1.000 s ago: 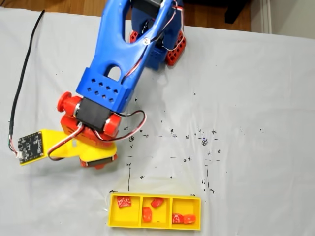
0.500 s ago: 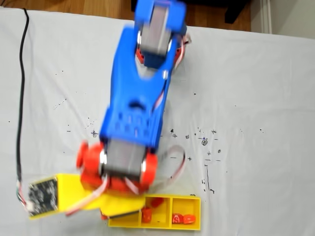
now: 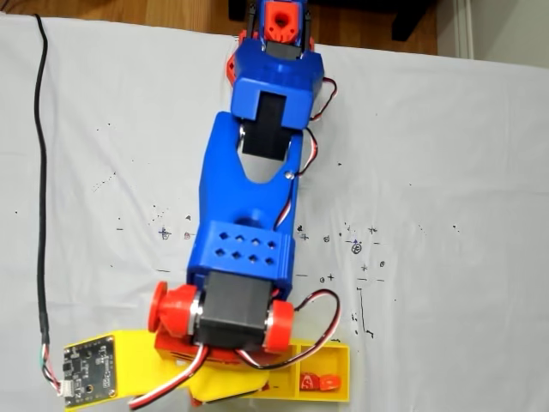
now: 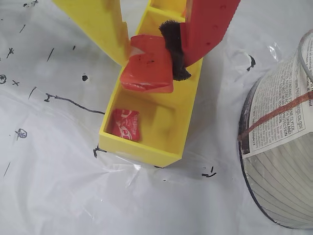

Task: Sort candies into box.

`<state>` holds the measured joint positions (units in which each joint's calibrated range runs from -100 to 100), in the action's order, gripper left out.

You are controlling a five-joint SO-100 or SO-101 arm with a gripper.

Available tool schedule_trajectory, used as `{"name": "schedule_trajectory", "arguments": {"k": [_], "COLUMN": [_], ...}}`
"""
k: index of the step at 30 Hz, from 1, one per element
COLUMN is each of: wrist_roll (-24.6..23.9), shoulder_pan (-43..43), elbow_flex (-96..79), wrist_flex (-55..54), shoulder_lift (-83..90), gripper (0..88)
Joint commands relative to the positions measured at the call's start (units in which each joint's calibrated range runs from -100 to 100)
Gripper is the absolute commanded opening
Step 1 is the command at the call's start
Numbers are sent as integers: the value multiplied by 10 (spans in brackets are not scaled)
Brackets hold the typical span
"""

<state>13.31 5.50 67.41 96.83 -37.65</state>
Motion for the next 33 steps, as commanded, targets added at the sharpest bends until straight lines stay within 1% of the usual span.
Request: {"name": "schedule_trajectory", "arguments": {"k": [1,7,18,20,26,31,33], "wrist_roll": [5,12,15,14,16,18,18], "shoulder_pan": [-3,6,15,14,13,14,14], "elbow_flex": [38,-4,12,21,46,46,46], "wrist_flex": [-3,-11,-10,-9,-3,0,1], "shoulder_lift": [40,35,-1,-14,-32,-37,-38], "gripper": [2,2,3,17,184,281,301]}}
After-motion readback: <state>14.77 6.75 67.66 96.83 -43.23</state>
